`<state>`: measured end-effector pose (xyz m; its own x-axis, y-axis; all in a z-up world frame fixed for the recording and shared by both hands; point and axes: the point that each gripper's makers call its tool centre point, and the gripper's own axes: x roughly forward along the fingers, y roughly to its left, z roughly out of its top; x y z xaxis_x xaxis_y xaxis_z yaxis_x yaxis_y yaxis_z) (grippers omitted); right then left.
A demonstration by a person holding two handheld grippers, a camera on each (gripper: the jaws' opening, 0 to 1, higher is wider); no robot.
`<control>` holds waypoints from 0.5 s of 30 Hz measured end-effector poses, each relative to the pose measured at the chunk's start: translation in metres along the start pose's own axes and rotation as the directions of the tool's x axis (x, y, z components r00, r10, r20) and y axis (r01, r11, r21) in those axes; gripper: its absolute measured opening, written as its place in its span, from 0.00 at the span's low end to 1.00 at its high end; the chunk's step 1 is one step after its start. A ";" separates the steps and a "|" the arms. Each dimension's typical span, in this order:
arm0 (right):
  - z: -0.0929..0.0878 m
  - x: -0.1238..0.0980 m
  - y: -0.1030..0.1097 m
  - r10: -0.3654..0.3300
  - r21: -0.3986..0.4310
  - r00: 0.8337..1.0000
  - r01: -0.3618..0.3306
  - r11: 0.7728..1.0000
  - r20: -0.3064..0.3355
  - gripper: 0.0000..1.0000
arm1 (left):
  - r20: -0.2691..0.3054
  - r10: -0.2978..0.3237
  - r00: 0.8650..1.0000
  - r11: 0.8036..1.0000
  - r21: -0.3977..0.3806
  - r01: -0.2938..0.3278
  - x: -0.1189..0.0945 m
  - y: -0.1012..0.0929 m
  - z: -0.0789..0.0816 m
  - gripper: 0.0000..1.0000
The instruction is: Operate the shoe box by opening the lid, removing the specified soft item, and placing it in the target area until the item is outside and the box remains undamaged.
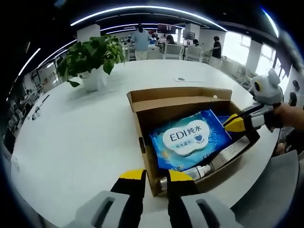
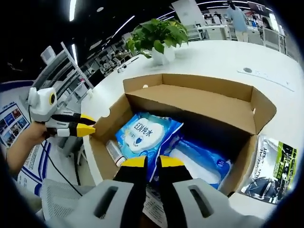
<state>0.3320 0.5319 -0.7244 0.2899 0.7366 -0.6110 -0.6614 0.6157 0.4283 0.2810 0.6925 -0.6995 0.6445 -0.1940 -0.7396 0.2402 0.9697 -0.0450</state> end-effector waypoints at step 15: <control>-0.002 0.027 0.006 0.019 -0.019 0.999 -0.020 1.000 -0.028 0.12 | -0.001 -0.014 1.000 1.000 -0.025 0.014 0.003 0.003 -0.006 0.17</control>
<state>0.3344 0.5547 -0.7402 0.2574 0.7401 -0.6213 -0.6800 0.5956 0.4277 0.2794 0.6953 -0.7055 0.6407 -0.2074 -0.7393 0.2309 0.9703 -0.0721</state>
